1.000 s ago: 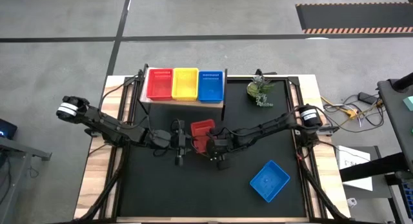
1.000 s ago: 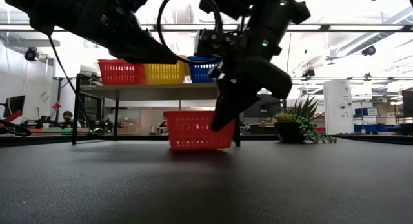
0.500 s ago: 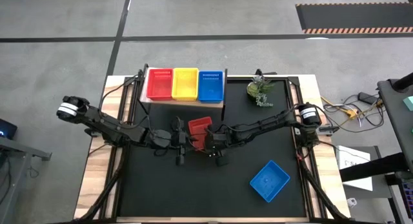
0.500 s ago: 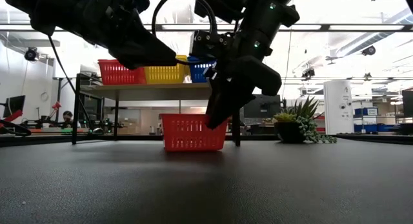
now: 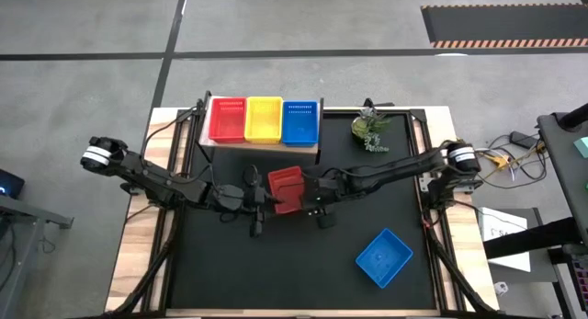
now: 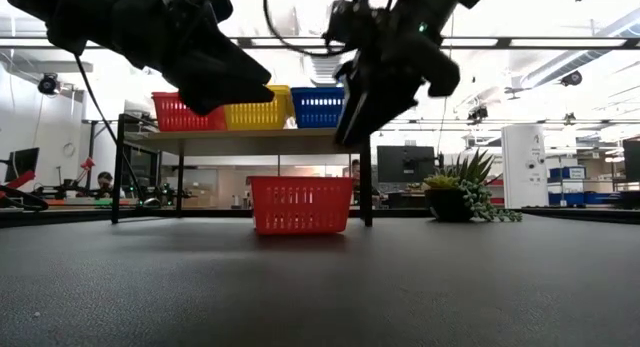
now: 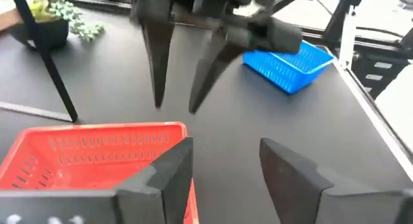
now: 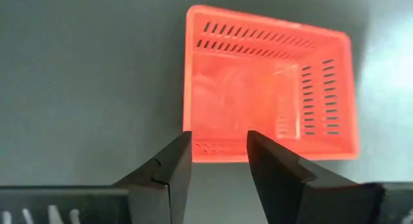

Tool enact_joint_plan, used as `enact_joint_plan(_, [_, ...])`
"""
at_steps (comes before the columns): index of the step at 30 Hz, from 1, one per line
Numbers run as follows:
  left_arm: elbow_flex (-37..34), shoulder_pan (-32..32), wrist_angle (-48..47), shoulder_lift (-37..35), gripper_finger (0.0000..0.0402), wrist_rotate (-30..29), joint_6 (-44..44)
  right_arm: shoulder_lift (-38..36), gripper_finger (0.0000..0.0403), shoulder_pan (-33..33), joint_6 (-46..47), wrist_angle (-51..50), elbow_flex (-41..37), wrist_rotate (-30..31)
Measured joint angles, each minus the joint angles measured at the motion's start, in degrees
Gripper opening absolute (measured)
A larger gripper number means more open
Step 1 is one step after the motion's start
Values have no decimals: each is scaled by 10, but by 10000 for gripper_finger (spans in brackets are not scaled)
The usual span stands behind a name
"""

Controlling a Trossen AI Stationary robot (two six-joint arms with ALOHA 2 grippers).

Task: Stack baskets on shelf by color
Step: Stack the red bin on top of the red bins on the shelf

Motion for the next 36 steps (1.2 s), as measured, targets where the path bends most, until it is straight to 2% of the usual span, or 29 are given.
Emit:
enact_joint_plan(4, [7,0,-1,0,188,0,-18,-44,137,-2,-3,24,-23,0])
enact_joint_plan(9, [52,0,-22,30,200,0,-15,-103,132,-2,-16,71,-62,0])
enact_joint_plan(21, [300,4,-394,146,201,-1,6,-299,134,-2,17,127,-197,5])
enact_joint_plan(28, [345,19,-417,192,201,0,30,-404,134,-2,17,202,-287,5])
enact_joint_plan(36, [356,38,-417,244,201,0,32,-460,134,-2,26,201,-314,5])
